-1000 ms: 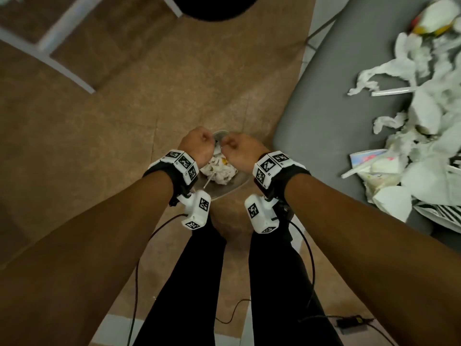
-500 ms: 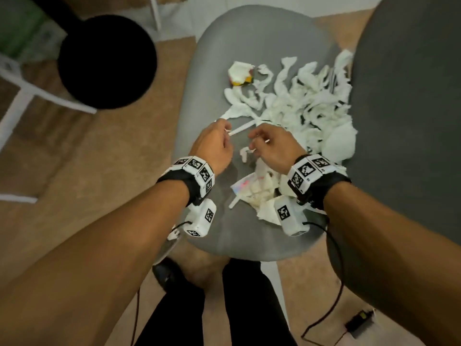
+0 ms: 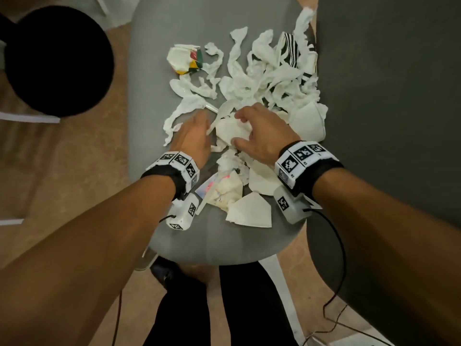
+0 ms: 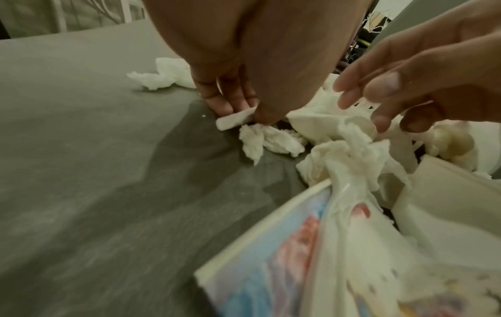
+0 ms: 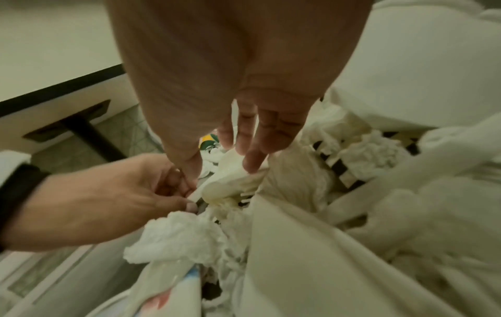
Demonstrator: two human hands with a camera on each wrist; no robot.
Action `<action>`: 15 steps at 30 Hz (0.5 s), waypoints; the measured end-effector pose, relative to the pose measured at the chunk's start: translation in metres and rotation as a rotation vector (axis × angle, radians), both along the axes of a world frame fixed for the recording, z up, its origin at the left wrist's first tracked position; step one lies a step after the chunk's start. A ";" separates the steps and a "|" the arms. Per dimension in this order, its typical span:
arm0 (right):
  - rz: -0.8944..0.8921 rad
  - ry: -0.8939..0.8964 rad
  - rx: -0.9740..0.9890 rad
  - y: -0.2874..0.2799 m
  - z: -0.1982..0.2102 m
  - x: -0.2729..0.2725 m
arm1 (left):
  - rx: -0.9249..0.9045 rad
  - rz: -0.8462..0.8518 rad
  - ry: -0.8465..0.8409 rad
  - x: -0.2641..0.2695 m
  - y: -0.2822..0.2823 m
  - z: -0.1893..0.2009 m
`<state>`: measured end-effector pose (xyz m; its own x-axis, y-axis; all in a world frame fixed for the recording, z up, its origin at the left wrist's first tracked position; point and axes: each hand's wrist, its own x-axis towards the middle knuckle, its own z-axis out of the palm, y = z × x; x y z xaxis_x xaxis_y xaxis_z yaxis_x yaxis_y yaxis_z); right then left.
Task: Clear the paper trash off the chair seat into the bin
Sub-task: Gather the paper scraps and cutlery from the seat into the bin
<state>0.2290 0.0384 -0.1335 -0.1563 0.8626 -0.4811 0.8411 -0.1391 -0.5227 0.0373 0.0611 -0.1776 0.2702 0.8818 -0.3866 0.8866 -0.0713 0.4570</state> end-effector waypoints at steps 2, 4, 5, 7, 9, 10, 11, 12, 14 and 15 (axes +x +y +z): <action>0.079 -0.102 0.005 0.005 -0.003 -0.007 | -0.047 0.040 -0.052 -0.008 -0.004 -0.004; 0.152 -0.206 -0.004 0.008 -0.008 -0.013 | -0.036 0.089 -0.098 -0.017 -0.010 -0.005; 0.169 -0.248 -0.010 0.009 -0.010 -0.015 | -0.016 0.112 -0.122 -0.021 -0.013 -0.004; 0.168 -0.310 0.002 0.010 -0.014 -0.016 | 0.015 0.150 -0.158 -0.028 -0.021 0.000; 0.172 -0.335 0.053 0.011 -0.015 -0.019 | 0.037 0.186 -0.176 -0.039 -0.030 0.004; 0.165 -0.328 0.093 0.012 -0.015 -0.021 | 0.051 0.202 -0.195 -0.045 -0.034 0.005; 0.148 -0.312 0.140 0.013 -0.013 -0.025 | 0.065 0.219 -0.217 -0.051 -0.038 0.007; 0.128 -0.294 0.192 0.014 -0.011 -0.029 | 0.083 0.237 -0.241 -0.057 -0.041 0.008; 0.082 -0.253 0.276 0.015 -0.004 -0.042 | 0.119 0.284 -0.280 -0.069 -0.047 0.010; 0.051 -0.216 0.300 0.015 0.000 -0.050 | 0.131 0.312 -0.295 -0.076 -0.050 0.011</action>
